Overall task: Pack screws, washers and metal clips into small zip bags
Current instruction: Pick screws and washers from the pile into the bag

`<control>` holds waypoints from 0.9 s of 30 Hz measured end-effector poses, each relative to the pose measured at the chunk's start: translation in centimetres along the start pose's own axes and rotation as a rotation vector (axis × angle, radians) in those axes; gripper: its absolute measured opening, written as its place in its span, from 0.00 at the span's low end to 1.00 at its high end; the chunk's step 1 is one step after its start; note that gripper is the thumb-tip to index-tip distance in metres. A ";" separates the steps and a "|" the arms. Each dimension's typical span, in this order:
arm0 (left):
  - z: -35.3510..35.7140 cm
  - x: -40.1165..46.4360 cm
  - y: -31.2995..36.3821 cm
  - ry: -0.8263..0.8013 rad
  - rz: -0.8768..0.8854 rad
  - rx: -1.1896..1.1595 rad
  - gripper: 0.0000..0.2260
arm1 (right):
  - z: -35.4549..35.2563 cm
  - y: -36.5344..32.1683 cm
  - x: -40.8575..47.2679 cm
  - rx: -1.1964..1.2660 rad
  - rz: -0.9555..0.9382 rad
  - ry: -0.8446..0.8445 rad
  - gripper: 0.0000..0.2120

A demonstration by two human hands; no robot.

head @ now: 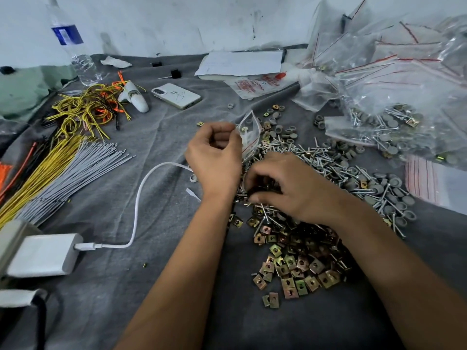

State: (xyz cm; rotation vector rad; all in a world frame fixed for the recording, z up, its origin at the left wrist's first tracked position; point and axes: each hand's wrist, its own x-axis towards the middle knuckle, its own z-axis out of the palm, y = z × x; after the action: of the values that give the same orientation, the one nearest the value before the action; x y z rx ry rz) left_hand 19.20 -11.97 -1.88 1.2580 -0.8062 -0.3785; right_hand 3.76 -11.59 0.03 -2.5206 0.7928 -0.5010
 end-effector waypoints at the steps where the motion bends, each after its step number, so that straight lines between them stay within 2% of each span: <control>1: 0.0 0.0 0.0 -0.009 0.003 -0.002 0.07 | -0.3 0.3 -0.1 0.059 0.004 0.074 0.08; 4: 0.1 -0.3 0.0 -0.045 0.023 0.001 0.06 | -1.2 1.3 -0.5 0.250 0.017 0.295 0.11; 7: 0.2 -0.5 0.0 -0.080 0.049 0.012 0.05 | -1.7 2.1 -0.8 0.395 0.087 0.386 0.10; 16: 0.4 -0.9 0.0 -0.112 0.093 0.051 0.05 | -1.8 3.3 -0.9 0.235 0.220 0.464 0.02; 27: 0.9 -1.8 -0.1 -0.235 0.401 0.228 0.06 | -1.8 4.1 -0.5 0.244 0.259 0.586 0.06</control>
State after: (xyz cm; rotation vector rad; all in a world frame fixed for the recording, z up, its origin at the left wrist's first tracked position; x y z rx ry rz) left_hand 17.35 -11.44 -2.49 1.2374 -1.3044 -0.1104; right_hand 0.71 -14.84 -0.64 -2.0169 1.1618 -1.1893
